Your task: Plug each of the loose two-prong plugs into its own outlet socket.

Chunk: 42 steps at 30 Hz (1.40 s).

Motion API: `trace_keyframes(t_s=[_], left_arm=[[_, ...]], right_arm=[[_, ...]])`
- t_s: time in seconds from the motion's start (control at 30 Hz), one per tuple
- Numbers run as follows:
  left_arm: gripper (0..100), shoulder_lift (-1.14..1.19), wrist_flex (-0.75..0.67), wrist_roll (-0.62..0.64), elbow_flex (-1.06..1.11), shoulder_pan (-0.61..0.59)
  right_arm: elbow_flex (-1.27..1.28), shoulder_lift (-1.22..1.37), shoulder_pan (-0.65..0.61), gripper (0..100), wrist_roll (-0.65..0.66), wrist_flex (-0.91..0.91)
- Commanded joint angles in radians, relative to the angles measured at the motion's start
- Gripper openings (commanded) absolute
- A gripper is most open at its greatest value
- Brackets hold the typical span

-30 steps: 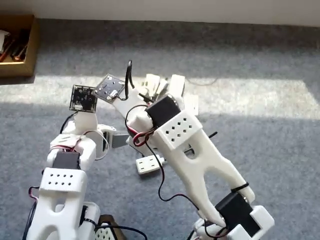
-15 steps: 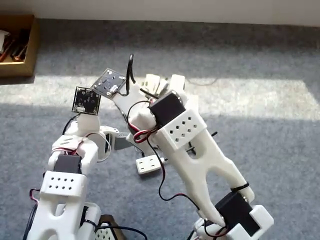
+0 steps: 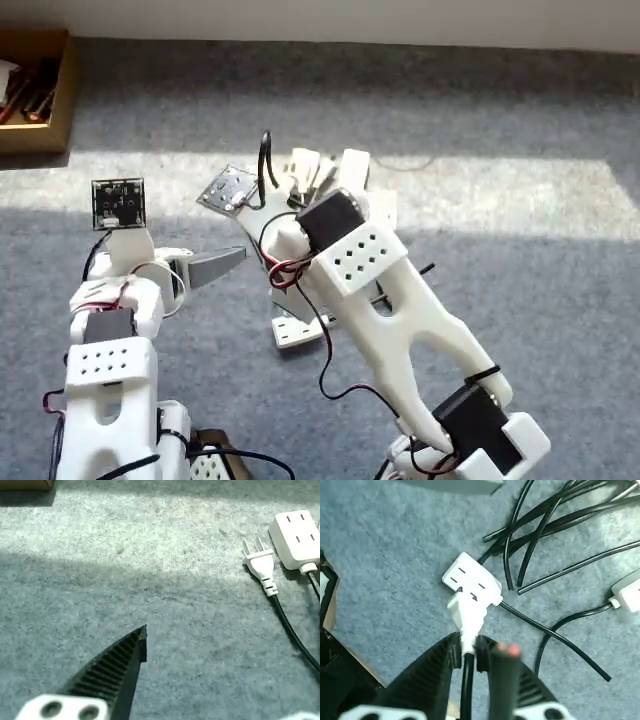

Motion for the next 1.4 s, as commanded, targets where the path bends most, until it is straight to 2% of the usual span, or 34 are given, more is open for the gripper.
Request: trace_keyframes(t_s=[0.0, 0.07, 0.37, 0.5, 0.63, 0.77, 0.93, 1.2, 1.37], left_arm=[[56, -0.010, -0.018, 0.006, 0.018, -0.010], [56, -0.010, -0.018, 0.006, 0.041, -0.005], [56, -0.010, -0.020, 0.006, 0.094, 0.038], [56, -0.008, -0.068, 0.006, 0.125, 0.036], [56, -0.008, -0.144, 0.006, 0.165, 0.039], [56, -0.008, -0.146, 0.006, 0.168, 0.038], [56, -0.008, -0.144, 0.006, 0.168, 0.036], [56, -0.008, -0.146, 0.006, 0.168, 0.039], [56, -0.007, -0.147, 0.006, 0.168, 0.039]], right_arm=[[0.025, -0.015, 0.013, 0.5, 0.035, -0.010], [0.047, -0.015, 0.015, 0.5, 0.080, -0.004], [0.071, -0.010, 0.076, 0.5, 0.052, -0.010], [0.090, -0.012, 0.097, 0.5, -0.186, -0.013], [0.091, -0.012, 0.062, 0.6, -0.443, -0.012], [0.120, -0.010, 0.027, 0.6, -0.611, -0.087], [0.254, -0.013, -0.039, 0.6, -0.901, -0.174], [0.306, -0.022, -0.085, 0.5, -1.183, -0.179], [0.257, -0.022, -0.071, 0.5, -1.203, -0.171]])
